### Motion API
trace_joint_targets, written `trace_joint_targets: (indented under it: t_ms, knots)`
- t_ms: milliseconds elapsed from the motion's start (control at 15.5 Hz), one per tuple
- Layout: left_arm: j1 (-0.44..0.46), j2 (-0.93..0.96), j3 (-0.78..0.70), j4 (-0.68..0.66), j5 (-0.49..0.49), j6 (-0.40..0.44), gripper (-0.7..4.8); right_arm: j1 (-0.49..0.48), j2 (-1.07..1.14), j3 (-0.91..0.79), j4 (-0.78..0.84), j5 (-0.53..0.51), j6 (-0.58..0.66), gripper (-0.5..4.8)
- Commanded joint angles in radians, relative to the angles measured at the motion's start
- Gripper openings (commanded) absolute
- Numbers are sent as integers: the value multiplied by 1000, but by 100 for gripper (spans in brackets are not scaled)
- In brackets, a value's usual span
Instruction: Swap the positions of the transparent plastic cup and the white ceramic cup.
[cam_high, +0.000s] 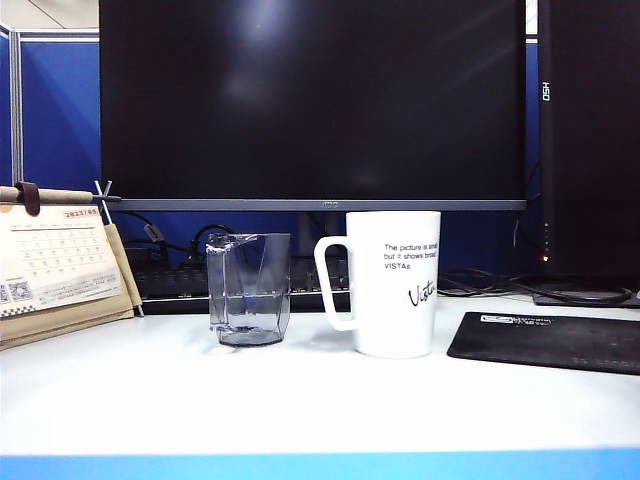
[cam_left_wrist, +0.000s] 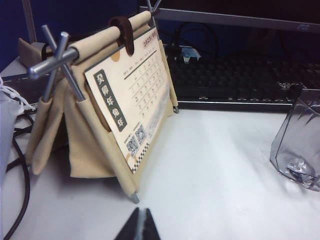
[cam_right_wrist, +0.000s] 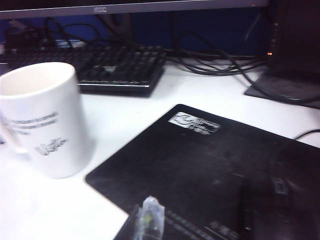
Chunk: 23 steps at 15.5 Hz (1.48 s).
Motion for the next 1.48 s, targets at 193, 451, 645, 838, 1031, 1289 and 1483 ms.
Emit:
trace_joint_targets:
  t_ms: [193, 451, 645, 838, 1031, 1289, 1483]
  knots:
    - [-2, -1, 1, 4, 5, 2, -2, 0, -1, -8, 17, 8, -1, -1]
    - [-2, -1, 1, 4, 5, 2, -2, 0, -1, -8, 17, 8, -1, -1]
    - [-2, -1, 1, 7, 4, 3, -1, 0, -1, -8, 18, 8, -1, -1]
    - [-1, -1, 1, 2, 4, 3, -1, 0, -1, -8, 24, 5, 7, -1]
    - [-1, -1, 1, 4, 7, -1, -1, 0, -1, -8, 10, -52, 35, -1]
    - [-1, -1, 1, 171, 11, -2, -1, 1, -1, -8, 149, -147, 428, 25]
    - [-2, -1, 1, 304, 78, -112, -2, 2, -1, -8, 380, -354, 583, 28]
